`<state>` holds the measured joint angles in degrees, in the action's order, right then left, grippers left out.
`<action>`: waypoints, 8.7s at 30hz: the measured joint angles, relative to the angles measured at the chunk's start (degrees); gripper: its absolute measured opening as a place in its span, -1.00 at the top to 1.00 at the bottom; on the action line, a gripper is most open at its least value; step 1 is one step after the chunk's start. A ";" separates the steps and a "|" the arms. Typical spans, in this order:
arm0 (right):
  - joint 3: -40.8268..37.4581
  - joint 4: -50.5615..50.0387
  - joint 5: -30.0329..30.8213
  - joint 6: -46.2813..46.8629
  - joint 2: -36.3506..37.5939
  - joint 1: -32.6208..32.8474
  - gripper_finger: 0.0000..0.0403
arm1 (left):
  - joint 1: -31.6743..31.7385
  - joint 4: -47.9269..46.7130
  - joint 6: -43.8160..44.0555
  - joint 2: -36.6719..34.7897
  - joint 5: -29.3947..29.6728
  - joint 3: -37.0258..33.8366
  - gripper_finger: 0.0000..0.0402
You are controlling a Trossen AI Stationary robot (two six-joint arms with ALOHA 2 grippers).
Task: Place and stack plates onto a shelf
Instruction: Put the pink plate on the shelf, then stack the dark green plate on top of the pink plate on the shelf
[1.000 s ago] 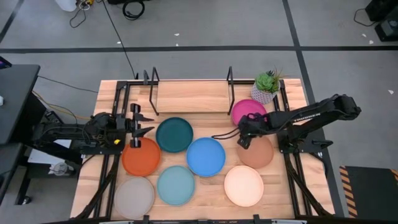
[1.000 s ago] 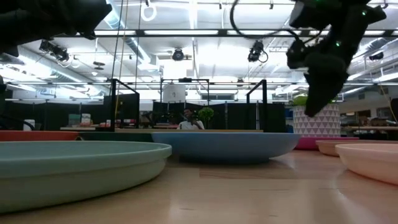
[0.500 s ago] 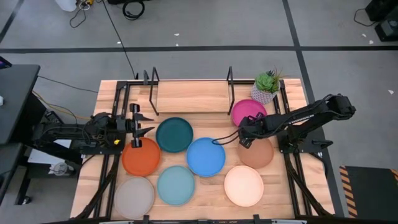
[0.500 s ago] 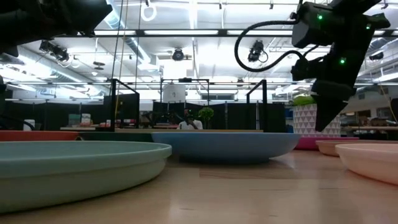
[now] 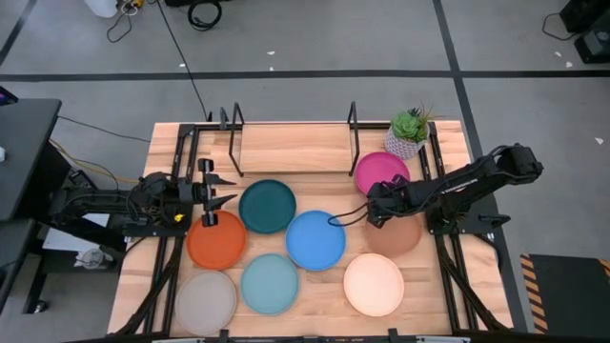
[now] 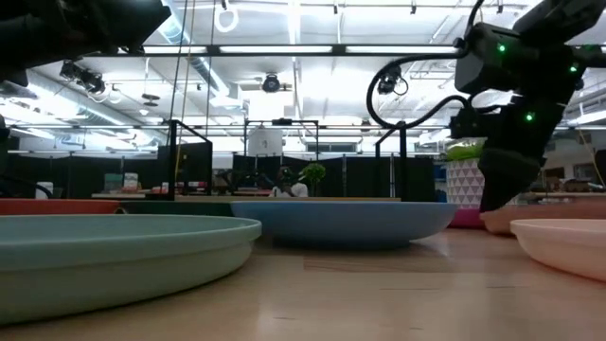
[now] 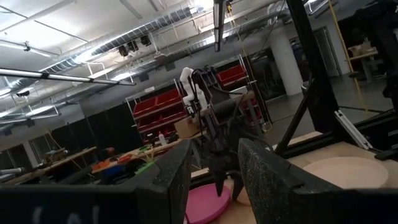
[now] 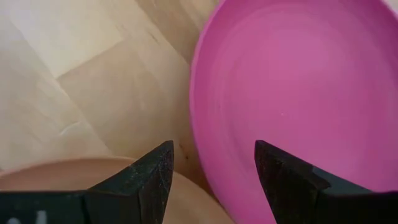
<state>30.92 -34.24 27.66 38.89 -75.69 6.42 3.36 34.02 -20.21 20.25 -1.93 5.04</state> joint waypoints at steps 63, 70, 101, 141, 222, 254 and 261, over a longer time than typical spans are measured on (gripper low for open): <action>11.01 -10.63 -11.66 -5.24 -0.07 -3.50 0.92 | 0.00 -1.77 2.01 -0.02 -0.04 0.00 0.30; 17.40 -10.98 -19.66 -11.22 -0.07 0.39 0.92 | 0.02 -1.77 2.01 -0.02 -0.04 0.00 0.30; 36.79 6.31 -19.85 -63.20 -20.49 -14.08 0.92 | 0.02 -4.50 6.05 0.00 -0.02 0.00 0.30; 41.23 0.32 -16.08 -50.09 -19.10 -15.82 0.56 | 0.00 -9.51 10.23 -0.02 0.04 0.00 0.30; 5.92 29.70 5.14 -25.40 -3.81 17.99 0.56 | -16.44 -45.52 25.33 62.13 13.13 34.18 0.90; 5.92 30.32 23.50 -18.63 -3.86 27.52 0.56 | 9.59 -14.40 -6.23 75.14 0.22 48.09 0.92; 5.92 30.36 26.12 -17.83 -3.86 28.41 0.56 | 14.62 -15.72 -5.61 82.34 -9.25 54.87 0.92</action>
<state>36.84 -3.88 53.78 21.06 -79.55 34.82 17.98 18.30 -25.81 102.58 -11.19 59.91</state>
